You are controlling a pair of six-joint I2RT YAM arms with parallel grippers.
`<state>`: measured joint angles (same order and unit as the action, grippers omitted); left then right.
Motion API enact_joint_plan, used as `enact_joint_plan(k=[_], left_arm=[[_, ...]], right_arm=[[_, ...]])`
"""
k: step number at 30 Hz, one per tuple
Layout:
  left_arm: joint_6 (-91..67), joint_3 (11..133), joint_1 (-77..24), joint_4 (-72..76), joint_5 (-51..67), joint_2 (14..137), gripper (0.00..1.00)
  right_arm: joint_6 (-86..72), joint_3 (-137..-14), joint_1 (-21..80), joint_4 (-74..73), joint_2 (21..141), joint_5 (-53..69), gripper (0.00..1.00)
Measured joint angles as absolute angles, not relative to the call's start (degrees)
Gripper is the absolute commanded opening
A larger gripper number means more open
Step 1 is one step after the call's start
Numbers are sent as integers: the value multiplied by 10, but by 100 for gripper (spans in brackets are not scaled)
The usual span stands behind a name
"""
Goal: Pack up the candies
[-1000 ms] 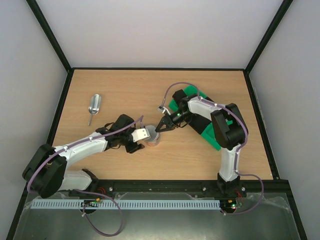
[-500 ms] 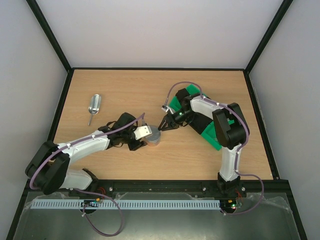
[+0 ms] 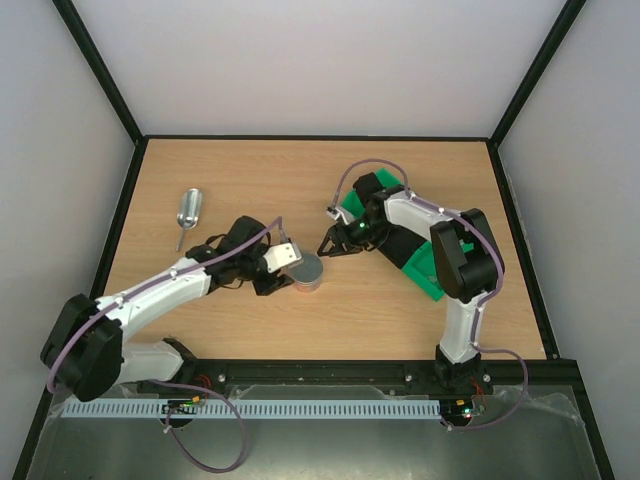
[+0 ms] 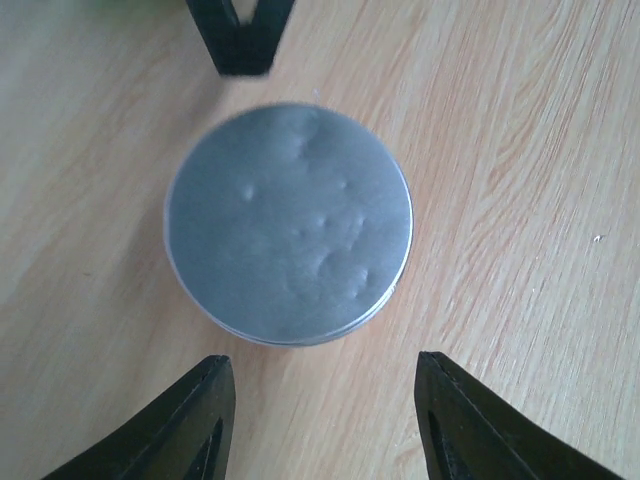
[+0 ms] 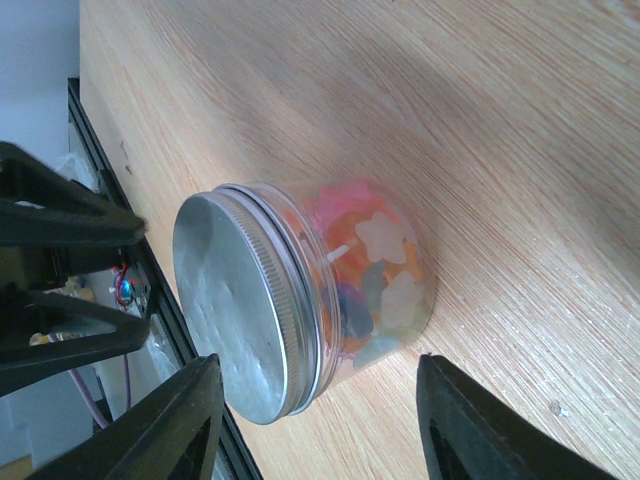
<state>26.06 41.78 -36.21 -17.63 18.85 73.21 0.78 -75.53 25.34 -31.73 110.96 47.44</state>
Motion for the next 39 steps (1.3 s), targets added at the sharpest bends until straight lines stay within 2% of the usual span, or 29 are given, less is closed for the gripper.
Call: enact_joint_plan(k=[8,15,20,23,26,29,33,34,35,39], left_arm=[[253,491,-360,-190,201,749,42],[258,504,-362,-175,201,834,36],[274,510,-364,-170,185,870,35],[280,509,-364,-170,177,866,38],[284,506,-364,-175,173,858,47],[283,506,-361,-187,172,845,65],[272,517,-345,-202,190,817,85],[268,523,-340,-203,195,808,94],[265,530,-335,-204,200,799,99],[248,552,-317,-197,227,749,100]], right_arm=[[-8,-755,271,-295,1110,471,42],[-13,-754,279,-272,1125,457,31],[-15,-732,278,-236,1128,470,30],[-16,-713,278,-208,1117,472,40],[-22,-680,270,-175,1097,461,57],[-27,-622,249,-136,1052,440,74],[-15,-528,218,-59,947,402,87],[-10,-500,213,-29,910,392,91],[-4,-474,213,-4,874,383,99],[3,-402,216,100,775,358,99]])
